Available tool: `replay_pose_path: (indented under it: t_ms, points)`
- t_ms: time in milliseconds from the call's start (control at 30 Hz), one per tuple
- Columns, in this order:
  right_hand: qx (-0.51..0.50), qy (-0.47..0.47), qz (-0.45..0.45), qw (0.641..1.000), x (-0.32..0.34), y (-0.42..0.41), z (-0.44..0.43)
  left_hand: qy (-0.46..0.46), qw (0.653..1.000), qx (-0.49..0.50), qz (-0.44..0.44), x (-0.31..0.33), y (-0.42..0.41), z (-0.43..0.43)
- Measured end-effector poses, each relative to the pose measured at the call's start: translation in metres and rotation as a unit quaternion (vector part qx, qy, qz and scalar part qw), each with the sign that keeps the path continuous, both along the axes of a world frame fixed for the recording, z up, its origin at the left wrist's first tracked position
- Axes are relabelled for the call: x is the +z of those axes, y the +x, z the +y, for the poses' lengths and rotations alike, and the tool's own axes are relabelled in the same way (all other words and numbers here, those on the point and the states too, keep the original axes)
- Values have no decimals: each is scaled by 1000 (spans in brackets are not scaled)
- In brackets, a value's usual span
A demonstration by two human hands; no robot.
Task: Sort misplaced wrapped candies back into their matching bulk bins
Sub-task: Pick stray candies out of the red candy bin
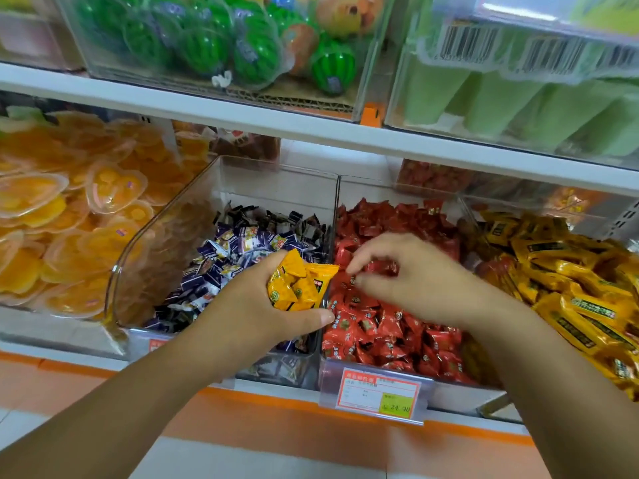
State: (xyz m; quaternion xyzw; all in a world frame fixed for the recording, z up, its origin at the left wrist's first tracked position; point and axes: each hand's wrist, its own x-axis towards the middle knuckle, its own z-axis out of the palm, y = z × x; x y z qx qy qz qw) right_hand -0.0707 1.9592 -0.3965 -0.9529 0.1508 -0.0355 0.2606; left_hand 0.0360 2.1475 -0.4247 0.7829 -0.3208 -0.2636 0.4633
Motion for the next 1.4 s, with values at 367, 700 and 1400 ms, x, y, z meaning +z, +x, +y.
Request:
replay_pose_path:
  t_ms: [367, 700, 1400]
  points:
    - [-39, -160, 84, 983, -25, -20, -27, 6, 1000, -8, -15, -7, 3, -1]
    - [-21, -78, 383, 920, -20, -31, -1, 14, 1000, -1, -20, -3, 2, -3]
    - [-204, 241, 45, 948, -41, -21, -10, -6, 1000, 6, 5, 0, -2, -3]
